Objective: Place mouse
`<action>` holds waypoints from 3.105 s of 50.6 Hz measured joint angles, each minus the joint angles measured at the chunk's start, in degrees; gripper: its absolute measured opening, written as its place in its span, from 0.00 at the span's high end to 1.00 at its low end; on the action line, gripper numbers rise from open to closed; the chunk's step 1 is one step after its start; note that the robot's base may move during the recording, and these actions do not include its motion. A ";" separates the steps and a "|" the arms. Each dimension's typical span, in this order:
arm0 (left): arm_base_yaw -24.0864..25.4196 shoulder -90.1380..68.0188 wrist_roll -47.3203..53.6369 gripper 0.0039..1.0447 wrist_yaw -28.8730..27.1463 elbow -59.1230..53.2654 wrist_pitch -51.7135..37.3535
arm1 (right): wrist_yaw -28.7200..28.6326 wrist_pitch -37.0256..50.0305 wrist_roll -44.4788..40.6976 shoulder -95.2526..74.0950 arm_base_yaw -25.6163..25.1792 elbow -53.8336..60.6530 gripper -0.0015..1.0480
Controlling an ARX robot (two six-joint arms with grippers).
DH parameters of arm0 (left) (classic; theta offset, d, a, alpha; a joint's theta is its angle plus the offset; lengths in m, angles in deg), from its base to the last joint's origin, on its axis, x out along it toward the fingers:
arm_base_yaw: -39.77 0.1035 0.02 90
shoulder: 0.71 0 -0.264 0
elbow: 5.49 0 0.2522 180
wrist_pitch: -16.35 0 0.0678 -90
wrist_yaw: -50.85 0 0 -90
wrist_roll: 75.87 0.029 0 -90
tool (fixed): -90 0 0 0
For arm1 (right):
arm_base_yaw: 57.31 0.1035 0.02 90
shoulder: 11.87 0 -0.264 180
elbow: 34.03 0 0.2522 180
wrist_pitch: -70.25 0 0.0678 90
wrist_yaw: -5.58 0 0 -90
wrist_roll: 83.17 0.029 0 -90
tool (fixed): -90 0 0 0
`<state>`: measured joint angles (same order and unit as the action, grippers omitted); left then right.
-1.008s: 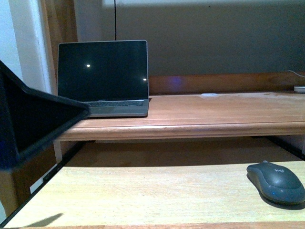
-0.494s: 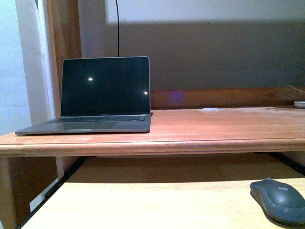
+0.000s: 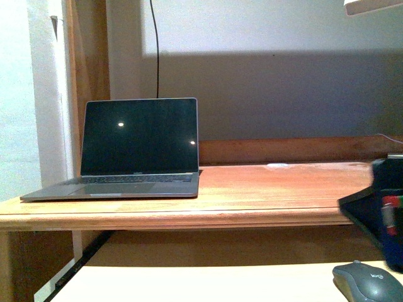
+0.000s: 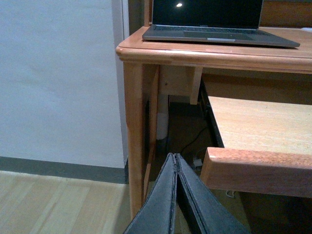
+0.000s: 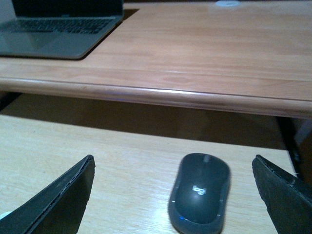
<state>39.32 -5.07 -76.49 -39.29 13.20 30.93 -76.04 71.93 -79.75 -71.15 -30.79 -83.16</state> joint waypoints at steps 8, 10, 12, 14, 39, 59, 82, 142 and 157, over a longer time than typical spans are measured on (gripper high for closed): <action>0.11 0.79 -0.02 0.98 0.00 -0.94 -0.09 | 5.46 -0.83 -2.93 -7.15 2.56 -3.76 0.07; 0.11 0.98 -0.02 0.98 0.00 -1.16 -0.11 | 6.99 -0.85 -3.72 -8.50 2.75 -4.20 0.07; 0.11 1.11 0.00 0.98 0.00 -1.36 -0.11 | 8.50 -0.85 -4.59 -9.73 2.89 -4.52 0.07; 0.11 1.22 0.00 0.98 0.00 -1.46 -0.13 | 9.88 -0.85 -5.31 -10.86 2.93 -4.76 0.07; 0.15 4.04 0.00 0.98 0.02 -4.35 -0.57 | 17.29 -4.90 -2.62 -23.82 1.73 -7.93 0.07; 0.15 4.04 0.00 0.46 0.00 -4.35 -0.57 | 17.57 -6.73 1.36 -25.88 2.40 -10.49 0.38; 0.15 4.04 0.09 0.07 0.02 -4.35 -0.57 | 17.75 -14.93 4.57 -16.02 6.73 -24.87 0.47; 0.15 4.04 0.09 0.07 0.02 -4.35 -0.57 | 23.17 -19.43 5.16 -63.65 6.86 -73.00 0.15; 0.15 4.04 0.09 0.07 0.02 -4.35 -0.57 | 6.10 -2.40 8.37 -42.18 2.95 -49.90 0.07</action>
<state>39.48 -1.03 -76.40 -39.27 8.85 30.36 -69.94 69.53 -71.38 -113.34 -27.84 -133.06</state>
